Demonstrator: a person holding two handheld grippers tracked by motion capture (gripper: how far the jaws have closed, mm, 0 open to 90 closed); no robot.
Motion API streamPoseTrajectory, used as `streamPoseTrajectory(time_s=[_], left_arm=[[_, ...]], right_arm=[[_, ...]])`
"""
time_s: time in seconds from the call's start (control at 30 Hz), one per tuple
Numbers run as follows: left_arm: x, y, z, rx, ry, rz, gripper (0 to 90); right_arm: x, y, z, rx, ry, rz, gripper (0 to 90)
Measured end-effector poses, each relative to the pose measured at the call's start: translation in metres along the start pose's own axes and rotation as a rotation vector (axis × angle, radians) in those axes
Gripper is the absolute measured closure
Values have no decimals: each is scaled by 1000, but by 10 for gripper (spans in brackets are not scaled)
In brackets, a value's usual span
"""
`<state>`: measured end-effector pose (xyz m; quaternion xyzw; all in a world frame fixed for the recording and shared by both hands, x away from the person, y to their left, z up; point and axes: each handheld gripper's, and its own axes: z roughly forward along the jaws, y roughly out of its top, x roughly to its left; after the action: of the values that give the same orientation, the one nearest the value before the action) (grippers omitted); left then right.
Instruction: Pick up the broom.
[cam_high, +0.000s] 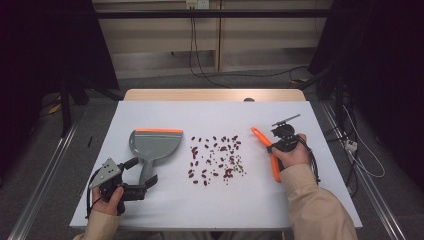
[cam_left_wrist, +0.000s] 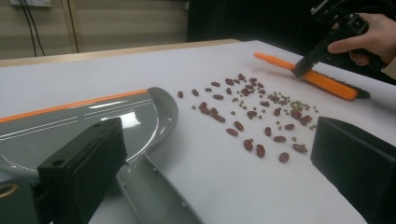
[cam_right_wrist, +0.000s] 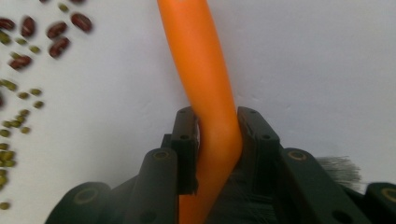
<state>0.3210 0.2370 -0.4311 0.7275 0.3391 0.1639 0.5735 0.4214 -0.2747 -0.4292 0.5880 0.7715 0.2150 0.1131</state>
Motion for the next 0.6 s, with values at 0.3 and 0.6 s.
streamPoseTrajectory(time_s=[0.3, 0.6], left_arm=[[-2, 1, 1, -9, 7, 0, 30], [-3, 3, 3, -10, 9, 4, 30]], right_arm=[[-10, -16, -39, -270, 93, 63, 707], [-7, -34, -57, -403, 127, 50, 708]])
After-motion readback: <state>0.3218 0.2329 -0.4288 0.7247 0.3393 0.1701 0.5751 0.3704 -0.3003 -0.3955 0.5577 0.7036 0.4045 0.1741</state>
